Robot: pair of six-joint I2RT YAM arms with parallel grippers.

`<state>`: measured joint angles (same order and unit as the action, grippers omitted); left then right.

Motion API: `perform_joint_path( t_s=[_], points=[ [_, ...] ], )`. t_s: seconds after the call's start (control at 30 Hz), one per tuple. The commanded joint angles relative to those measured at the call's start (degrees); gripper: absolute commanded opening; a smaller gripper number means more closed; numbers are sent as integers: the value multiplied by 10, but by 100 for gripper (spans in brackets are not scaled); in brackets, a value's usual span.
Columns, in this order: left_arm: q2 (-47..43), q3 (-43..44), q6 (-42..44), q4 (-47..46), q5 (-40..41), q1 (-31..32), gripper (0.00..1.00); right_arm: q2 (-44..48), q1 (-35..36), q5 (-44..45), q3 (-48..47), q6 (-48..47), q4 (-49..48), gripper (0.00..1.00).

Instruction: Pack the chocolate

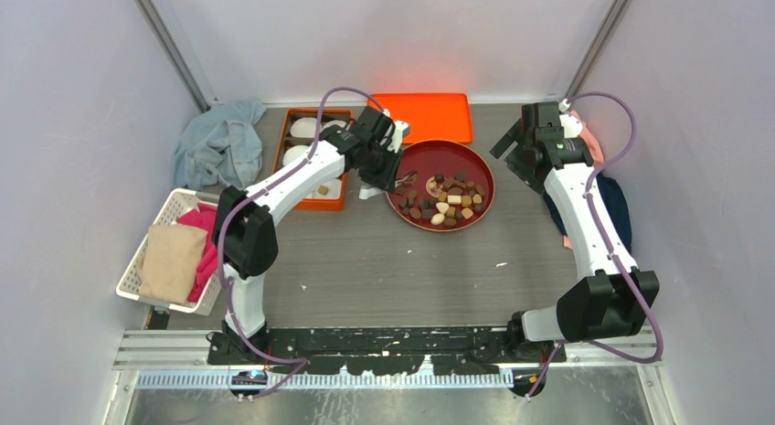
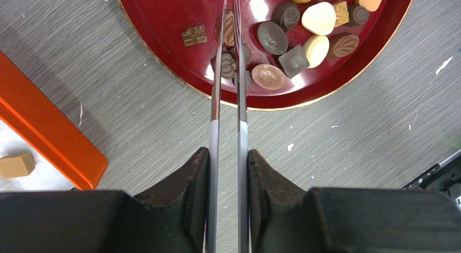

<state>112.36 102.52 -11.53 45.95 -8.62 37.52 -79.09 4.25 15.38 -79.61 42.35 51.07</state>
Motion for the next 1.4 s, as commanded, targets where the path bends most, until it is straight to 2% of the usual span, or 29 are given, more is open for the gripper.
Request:
perform_joint_path(
  t_s=[0.0, 0.1, 0.77, 1.23, 1.37],
  points=[
    [-8, 10, 12, -18, 1, 4, 27, 21, -2, 11, -21, 0, -4, 96],
    [-10, 1, 13, -23, 1, 6, 32, 21, -3, 11, -22, 1, -3, 96],
    [9, -4, 17, -28, 12, 16, 43, 19, -3, 7, -23, 5, -2, 96],
    [39, 24, 41, -4, 46, 34, 44, 12, -2, 4, -27, 5, -5, 96],
    [47, 39, 51, 12, 58, 41, 40, 7, -3, 3, -30, 4, -5, 96]
  ],
)
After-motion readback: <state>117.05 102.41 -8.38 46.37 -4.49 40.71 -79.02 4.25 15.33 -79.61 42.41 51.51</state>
